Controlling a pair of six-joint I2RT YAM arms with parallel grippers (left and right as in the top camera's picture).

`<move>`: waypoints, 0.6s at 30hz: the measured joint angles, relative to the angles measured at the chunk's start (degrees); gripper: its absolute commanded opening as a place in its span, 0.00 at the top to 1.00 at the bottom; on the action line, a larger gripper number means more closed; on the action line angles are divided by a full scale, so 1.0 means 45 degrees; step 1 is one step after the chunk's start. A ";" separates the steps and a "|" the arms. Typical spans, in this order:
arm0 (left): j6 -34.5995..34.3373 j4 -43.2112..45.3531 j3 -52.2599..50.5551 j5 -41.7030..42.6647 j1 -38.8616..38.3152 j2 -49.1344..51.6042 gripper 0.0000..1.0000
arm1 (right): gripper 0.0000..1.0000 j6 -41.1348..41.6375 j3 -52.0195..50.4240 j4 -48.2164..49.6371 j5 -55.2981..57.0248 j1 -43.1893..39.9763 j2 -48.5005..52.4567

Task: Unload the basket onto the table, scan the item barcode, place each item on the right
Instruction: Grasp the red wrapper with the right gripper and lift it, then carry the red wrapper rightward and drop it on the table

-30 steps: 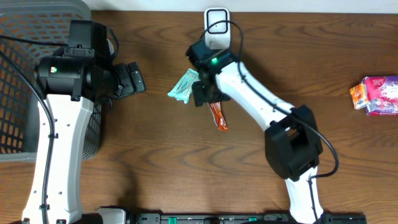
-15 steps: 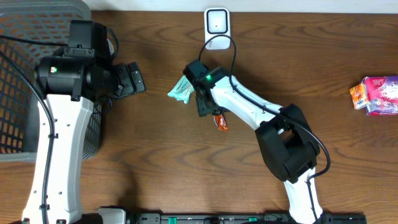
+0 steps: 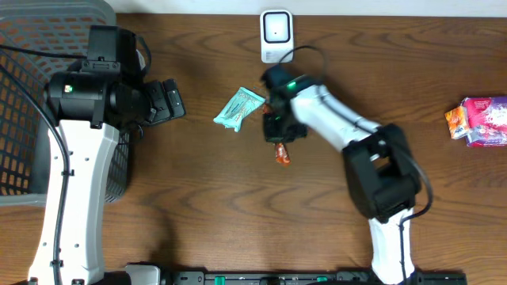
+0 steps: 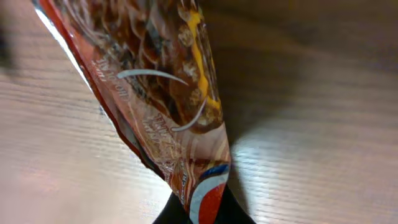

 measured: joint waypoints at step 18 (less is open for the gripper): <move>0.0000 0.0000 0.0000 0.0000 0.0005 0.0000 0.02 | 0.65 -0.3944 -0.3944 0.1375 -0.9345 -0.5931 0.0015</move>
